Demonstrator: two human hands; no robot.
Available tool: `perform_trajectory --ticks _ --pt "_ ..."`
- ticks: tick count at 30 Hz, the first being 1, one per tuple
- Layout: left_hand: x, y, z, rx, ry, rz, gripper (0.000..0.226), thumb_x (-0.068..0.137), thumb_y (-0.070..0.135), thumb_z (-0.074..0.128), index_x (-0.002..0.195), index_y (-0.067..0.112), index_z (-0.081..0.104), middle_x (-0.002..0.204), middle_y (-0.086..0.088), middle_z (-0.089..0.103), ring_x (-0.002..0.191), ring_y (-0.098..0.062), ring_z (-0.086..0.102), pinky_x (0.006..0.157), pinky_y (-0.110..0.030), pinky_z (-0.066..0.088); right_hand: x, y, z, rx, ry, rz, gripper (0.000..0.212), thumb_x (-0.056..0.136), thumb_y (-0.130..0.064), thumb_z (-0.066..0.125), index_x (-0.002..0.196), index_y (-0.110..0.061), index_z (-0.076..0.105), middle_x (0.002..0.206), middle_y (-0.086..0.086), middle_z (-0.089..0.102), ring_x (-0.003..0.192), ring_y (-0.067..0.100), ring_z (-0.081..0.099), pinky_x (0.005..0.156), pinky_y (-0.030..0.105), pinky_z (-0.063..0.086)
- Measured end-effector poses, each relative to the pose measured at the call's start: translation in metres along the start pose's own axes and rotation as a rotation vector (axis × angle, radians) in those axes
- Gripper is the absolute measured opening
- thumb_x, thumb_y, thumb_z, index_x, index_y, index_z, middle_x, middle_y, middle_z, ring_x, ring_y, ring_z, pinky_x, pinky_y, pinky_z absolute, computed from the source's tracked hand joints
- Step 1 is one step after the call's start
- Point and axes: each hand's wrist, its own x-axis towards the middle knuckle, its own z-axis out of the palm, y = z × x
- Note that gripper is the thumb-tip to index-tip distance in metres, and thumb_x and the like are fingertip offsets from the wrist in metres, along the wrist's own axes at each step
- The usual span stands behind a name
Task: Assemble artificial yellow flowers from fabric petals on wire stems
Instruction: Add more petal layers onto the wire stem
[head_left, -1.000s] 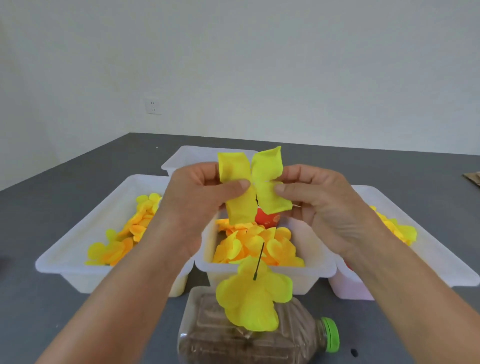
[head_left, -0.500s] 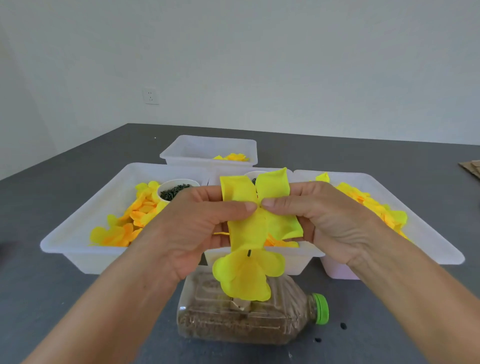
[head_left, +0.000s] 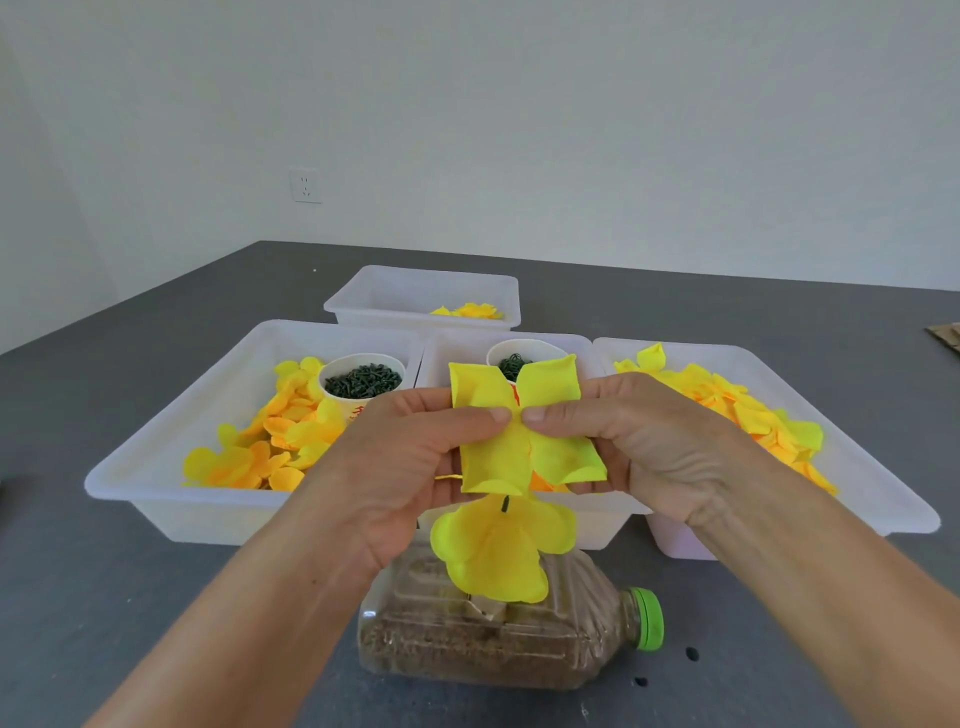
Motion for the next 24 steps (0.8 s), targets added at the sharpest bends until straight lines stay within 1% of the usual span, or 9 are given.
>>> perform_trajectory --ticks 3,5,9,14,15,17,19,21,24 --pt "0.000 -0.003 -0.001 -0.010 0.006 -0.006 0.027 0.054 0.020 0.069 0.079 0.012 0.074 0.076 -0.009 0.073 0.060 -0.018 0.068 0.051 -0.028 0.055 0.003 -0.001 -0.001 -0.014 -0.006 0.008 0.015 0.067 -0.018 0.075 0.081 -0.012 0.072 0.080 0.008 0.071 0.072 0.021 0.066 0.074 0.036 0.054" --pt "0.000 -0.005 -0.003 -0.012 0.004 -0.016 0.031 0.054 0.020 0.070 0.083 0.011 0.073 0.079 -0.010 0.073 0.062 -0.019 0.069 0.055 -0.030 0.057 0.004 0.001 -0.001 -0.013 -0.012 0.012 0.002 0.072 -0.015 0.073 0.073 -0.015 0.071 0.075 0.005 0.071 0.067 0.018 0.065 0.066 0.030 0.053" --pt "0.000 -0.011 -0.006 -0.038 -0.008 -0.037 0.029 0.052 0.019 0.071 0.078 0.009 0.075 0.080 -0.012 0.073 0.063 -0.021 0.070 0.054 -0.032 0.058 0.006 0.005 0.000 -0.007 -0.039 0.029 0.008 0.074 -0.015 0.072 0.082 -0.017 0.071 0.080 0.004 0.072 0.070 0.018 0.066 0.074 0.033 0.053" --pt "0.001 -0.016 -0.003 -0.016 -0.024 -0.082 0.037 0.047 0.023 0.073 0.082 0.010 0.073 0.083 -0.013 0.074 0.067 -0.022 0.071 0.060 -0.035 0.059 0.005 0.005 0.000 0.018 -0.080 0.016 0.008 0.072 -0.015 0.072 0.079 -0.018 0.070 0.073 0.000 0.070 0.059 0.013 0.064 0.056 0.024 0.051" --pt "0.001 -0.016 -0.003 -0.018 -0.024 -0.085 0.036 0.047 0.023 0.073 0.081 0.011 0.073 0.082 -0.012 0.074 0.066 -0.022 0.070 0.058 -0.034 0.059 0.005 0.005 -0.001 0.029 -0.096 0.010 0.012 0.066 -0.016 0.073 0.078 -0.017 0.071 0.075 0.003 0.070 0.062 0.015 0.064 0.059 0.026 0.052" --pt "0.002 -0.015 -0.002 -0.020 -0.021 -0.087 0.030 0.047 0.022 0.073 0.076 0.012 0.073 0.079 -0.010 0.074 0.063 -0.020 0.070 0.052 -0.029 0.056 0.006 0.005 -0.002 0.072 -0.120 0.005 0.025 0.054 -0.017 0.073 0.079 -0.012 0.073 0.084 0.011 0.071 0.073 0.025 0.065 0.076 0.038 0.054" --pt "0.002 -0.015 -0.002 -0.015 -0.022 -0.089 0.029 0.048 0.021 0.073 0.075 0.012 0.073 0.078 -0.010 0.074 0.063 -0.020 0.070 0.055 -0.031 0.058 0.005 0.005 -0.002 0.105 -0.132 0.010 0.024 0.054 -0.012 0.071 0.078 -0.009 0.074 0.088 0.015 0.070 0.080 0.030 0.065 0.087 0.047 0.051" --pt "0.002 -0.015 -0.002 -0.007 -0.028 -0.096 0.029 0.050 0.019 0.072 0.077 0.011 0.073 0.079 -0.011 0.074 0.065 -0.021 0.070 0.063 -0.035 0.058 0.004 0.006 -0.002 0.100 -0.135 0.013 0.014 0.065 -0.006 0.069 0.079 -0.008 0.073 0.084 0.014 0.071 0.073 0.027 0.066 0.080 0.043 0.054" --pt "0.002 -0.016 -0.002 0.003 -0.019 -0.107 0.036 0.050 0.019 0.070 0.085 0.010 0.071 0.079 -0.010 0.074 0.065 -0.020 0.069 0.067 -0.036 0.057 0.003 0.007 -0.001 0.092 -0.123 0.027 0.009 0.074 -0.006 0.067 0.080 -0.011 0.070 0.073 0.009 0.071 0.059 0.020 0.067 0.059 0.030 0.056"
